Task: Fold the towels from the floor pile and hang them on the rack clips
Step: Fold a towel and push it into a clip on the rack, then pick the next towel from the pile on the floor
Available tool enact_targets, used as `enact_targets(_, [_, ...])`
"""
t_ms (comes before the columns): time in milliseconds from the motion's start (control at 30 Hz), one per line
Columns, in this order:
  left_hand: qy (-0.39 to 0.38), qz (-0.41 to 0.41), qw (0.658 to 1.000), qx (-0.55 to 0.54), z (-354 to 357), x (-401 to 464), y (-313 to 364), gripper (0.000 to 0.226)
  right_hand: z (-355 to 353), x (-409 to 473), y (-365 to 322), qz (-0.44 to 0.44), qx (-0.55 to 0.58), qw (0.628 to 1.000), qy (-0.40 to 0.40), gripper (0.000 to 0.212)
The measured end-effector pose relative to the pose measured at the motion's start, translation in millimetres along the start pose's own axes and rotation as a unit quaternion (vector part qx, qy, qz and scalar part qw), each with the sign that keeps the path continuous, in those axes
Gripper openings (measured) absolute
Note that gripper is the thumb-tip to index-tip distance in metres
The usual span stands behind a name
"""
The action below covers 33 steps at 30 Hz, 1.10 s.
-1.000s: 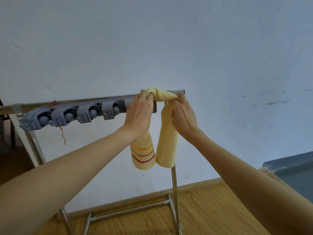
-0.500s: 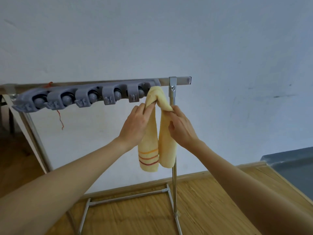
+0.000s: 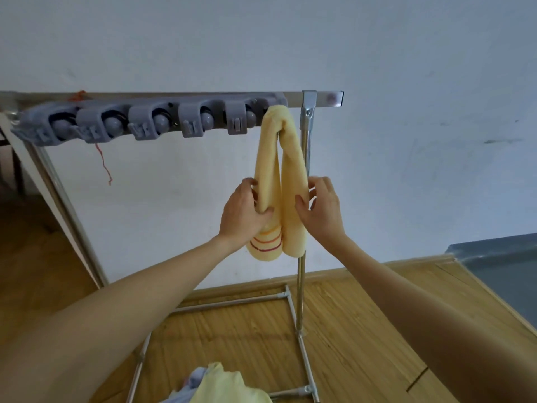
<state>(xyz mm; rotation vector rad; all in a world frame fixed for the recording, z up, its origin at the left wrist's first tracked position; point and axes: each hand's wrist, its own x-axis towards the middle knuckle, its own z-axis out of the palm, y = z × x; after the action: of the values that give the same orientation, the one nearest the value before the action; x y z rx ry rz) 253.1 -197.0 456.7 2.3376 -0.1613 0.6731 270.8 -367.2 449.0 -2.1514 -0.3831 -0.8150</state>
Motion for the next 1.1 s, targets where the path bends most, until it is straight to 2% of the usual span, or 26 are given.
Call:
enact_targets(33, [-0.020, -0.007, 1.000, 0.016, 4.8, -1.9, -6.1, 0.035, 2.5, -2.8, 4.2, 0.010, -0.018, 1.000, -0.007, 0.010])
enact_targets(100, [-0.046, -0.009, 0.998, 0.035, 12.9, -6.3, -14.5, 0.017, 7.8, -7.7, 11.6, 0.029, -0.036, 0.999, -0.009, 0.018])
enact_targets(300, [-0.056, 0.035, 0.997, 0.043, 23.0, -17.6, -18.3, 0.009, 13.4, -14.3, 4.0, 0.010, -0.043, 0.999, -0.020, 0.021])
enact_targets(433, [-0.141, 0.069, 0.984, 0.084, 28.5, -25.3, -30.5, 0.003, 11.7, -18.1, -6.9, -0.033, -0.063, 0.995, -0.072, 0.021])
enact_targets(467, [-0.166, 0.070, 0.979, 0.091, 27.9, -29.6, -33.5, 0.008, 10.8, -19.2, -9.7, -0.030, -0.065, 0.994, -0.083, 0.020])
enact_targets(567, [-0.236, 0.037, 0.966, 0.101, 21.8, -48.5, -42.9, 0.046, 9.1, -27.3, -14.2, -0.003, -0.067, 0.990, -0.126, 0.016])
enact_targets(633, [-0.265, 0.017, 0.958, 0.108, 15.2, -65.1, -48.3, 0.060, 9.5, -40.4, -14.2, 0.019, -0.086, 0.982, -0.169, 0.016])
enact_targets(733, [-0.284, -0.022, 0.953, 0.102, 0.0, -98.0, -52.0, 0.066, 11.2, -72.6, -14.6, 0.069, -0.128, 0.960, -0.238, 0.037])
enact_targets(800, [-0.280, -0.046, 0.954, 0.098, -11.1, -124.4, -53.1, 0.065, 15.6, -102.0, -20.8, 0.084, -0.139, 0.941, -0.297, 0.041])
enact_targets(933, [-0.294, -0.103, 0.944, 0.113, -32.5, -184.7, -68.7, 0.066, 31.9, -169.8, -46.3, 0.079, -0.129, 0.906, -0.395, 0.043])
enact_targets(1033, [-0.306, -0.136, 0.934, 0.127, -50.1, -234.5, -91.6, 0.068, 49.7, -226.2, -60.6, 0.070, -0.134, 0.882, -0.446, 0.034])
enact_targets(1100, [-0.309, -0.165, 0.927, 0.134, -61.7, -268.4, -106.7, 0.068, 60.5, -264.6, -68.7, 0.071, -0.136, 0.866, -0.475, 0.035])
